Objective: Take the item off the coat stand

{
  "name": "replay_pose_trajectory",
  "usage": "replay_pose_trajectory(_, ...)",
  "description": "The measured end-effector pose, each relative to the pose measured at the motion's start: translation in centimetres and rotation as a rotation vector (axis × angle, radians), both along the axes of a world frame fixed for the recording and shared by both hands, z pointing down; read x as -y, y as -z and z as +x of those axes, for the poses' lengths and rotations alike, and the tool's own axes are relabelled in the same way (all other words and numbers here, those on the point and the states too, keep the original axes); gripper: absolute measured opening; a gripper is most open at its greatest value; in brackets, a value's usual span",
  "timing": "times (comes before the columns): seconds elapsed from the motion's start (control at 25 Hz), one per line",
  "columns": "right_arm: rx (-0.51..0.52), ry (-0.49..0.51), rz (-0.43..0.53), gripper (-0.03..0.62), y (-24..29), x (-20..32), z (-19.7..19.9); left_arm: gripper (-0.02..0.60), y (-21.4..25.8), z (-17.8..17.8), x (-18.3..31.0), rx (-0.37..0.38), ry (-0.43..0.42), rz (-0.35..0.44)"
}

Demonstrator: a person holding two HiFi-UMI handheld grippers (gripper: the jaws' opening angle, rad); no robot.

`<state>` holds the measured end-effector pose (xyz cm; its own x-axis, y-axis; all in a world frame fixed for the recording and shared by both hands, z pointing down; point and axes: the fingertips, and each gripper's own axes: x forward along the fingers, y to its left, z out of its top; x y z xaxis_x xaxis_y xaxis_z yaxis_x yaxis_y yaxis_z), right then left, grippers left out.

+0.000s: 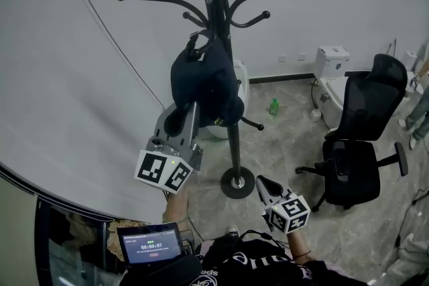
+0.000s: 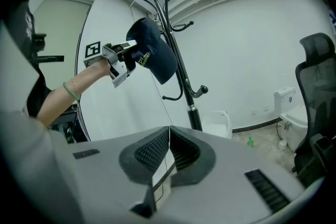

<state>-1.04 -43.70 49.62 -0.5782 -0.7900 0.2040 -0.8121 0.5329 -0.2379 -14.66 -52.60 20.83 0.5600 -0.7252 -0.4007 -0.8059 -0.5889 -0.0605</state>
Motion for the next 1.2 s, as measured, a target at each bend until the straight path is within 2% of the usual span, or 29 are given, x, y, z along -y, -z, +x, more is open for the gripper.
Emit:
replay_pose_trajectory(0.2,0.007,0.023,0.008,0.017,0.3,-0.4,-0.8,0.012,2.1,-0.9,-2.8,0.015,0.024,0.065)
replay_pose_trajectory(0.4,0.002,0.050,0.013,0.017,0.1,-1.2,-1.2,0.012,0.5,-3.0,-5.3,-0.027,0.055,0.037)
replay_pose_trajectory(0.56,0.005,0.067,-0.003,0.017,0.5,-1.5,-0.7,0.012,-2.5,-3.9,-5.8,-0.045,0.101,-0.061)
replay_pose_trajectory(0.84,0.003,0.117,-0.009,0.017,-0.1,-4.3,0.1,0.012,-10.2,-4.7,-9.6,-0.043,0.199,-0.245)
replay_pose_trajectory(1.2,-0.002,0.189,-0.039,0.017,-1.2,-10.9,2.9,0.012,-20.3,-1.4,-17.7,-0.068,0.249,-0.451)
